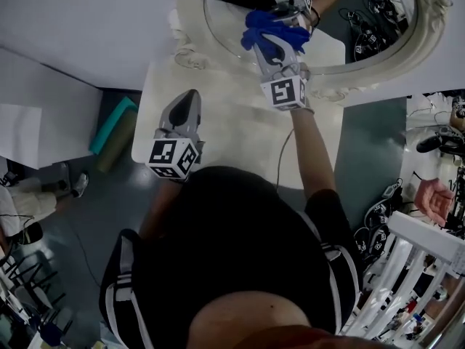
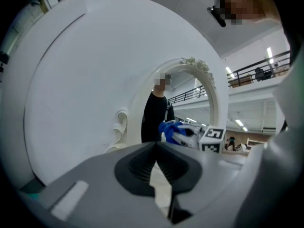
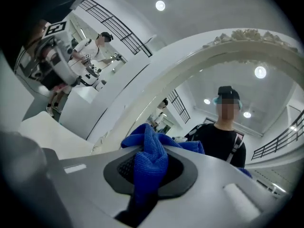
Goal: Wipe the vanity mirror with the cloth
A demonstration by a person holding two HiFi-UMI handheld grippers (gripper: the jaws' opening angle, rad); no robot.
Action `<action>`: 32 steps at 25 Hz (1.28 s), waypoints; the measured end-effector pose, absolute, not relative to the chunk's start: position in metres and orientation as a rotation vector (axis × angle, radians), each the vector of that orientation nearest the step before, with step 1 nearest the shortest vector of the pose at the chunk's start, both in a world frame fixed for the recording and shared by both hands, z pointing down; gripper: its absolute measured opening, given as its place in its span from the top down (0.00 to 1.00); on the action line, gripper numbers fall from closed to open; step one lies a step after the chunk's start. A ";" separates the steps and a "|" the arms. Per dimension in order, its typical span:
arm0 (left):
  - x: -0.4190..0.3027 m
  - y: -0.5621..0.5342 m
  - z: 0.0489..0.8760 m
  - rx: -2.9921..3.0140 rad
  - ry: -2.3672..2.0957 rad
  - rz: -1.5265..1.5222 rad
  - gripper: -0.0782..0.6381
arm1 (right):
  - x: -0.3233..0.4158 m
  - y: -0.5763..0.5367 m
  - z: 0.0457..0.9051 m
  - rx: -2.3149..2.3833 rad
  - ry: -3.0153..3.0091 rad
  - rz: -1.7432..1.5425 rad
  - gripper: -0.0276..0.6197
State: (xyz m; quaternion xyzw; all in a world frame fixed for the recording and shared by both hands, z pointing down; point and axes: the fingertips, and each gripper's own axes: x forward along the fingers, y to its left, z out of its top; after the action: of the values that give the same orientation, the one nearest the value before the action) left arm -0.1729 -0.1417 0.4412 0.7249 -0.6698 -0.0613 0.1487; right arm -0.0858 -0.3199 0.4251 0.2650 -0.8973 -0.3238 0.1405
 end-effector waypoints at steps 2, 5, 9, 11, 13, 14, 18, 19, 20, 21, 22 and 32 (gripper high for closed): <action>-0.172 -0.140 0.449 2.079 -1.925 -0.174 0.88 | -0.081 -0.319 0.467 0.722 -2.599 -0.856 0.89; -0.169 -0.139 0.458 2.074 -1.926 -0.169 0.88 | -0.073 -0.320 0.519 0.668 -2.619 -0.722 0.89; -0.170 -0.138 0.460 2.062 -1.934 -0.156 0.88 | -0.066 -0.322 0.570 0.598 -2.572 -0.627 0.89; -0.171 -0.138 0.462 2.054 -1.938 -0.148 0.88 | -0.062 -0.323 0.589 0.565 -2.535 -0.606 0.89; -0.170 -0.139 0.463 2.050 -1.943 -0.143 0.88 | -0.059 -0.324 0.601 0.538 -2.503 -0.593 0.89; -0.169 -0.140 0.462 2.052 -1.944 -0.142 0.88 | -0.057 -0.324 0.607 0.522 -2.488 -0.578 0.89; -0.166 -0.144 0.457 2.077 -1.940 -0.146 0.88 | -0.055 -0.324 0.632 0.449 -2.436 -0.482 0.89; -0.165 -0.144 0.456 2.083 -1.936 -0.147 0.88 | -0.056 -0.322 0.635 0.443 -2.432 -0.470 0.89; -0.164 -0.144 0.456 2.089 -1.932 -0.147 0.88 | -0.057 -0.322 0.636 0.440 -2.430 -0.460 0.89; -0.162 -0.144 0.455 2.095 -1.928 -0.147 0.88 | -0.057 -0.322 0.637 0.436 -2.427 -0.450 0.89; -0.160 -0.146 0.454 2.102 -1.923 -0.147 0.88 | -0.056 -0.322 0.638 0.429 -2.422 -0.441 0.89; -0.152 -0.146 0.446 2.155 -1.895 -0.151 0.88 | -0.039 -0.305 0.577 0.634 -2.756 -0.187 0.88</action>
State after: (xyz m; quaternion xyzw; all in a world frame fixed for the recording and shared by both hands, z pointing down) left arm -0.1522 -0.1460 0.4462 0.7431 -0.6536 -0.0520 0.1337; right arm -0.0394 -0.3047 0.5772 0.2212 -0.9609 -0.0652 0.1531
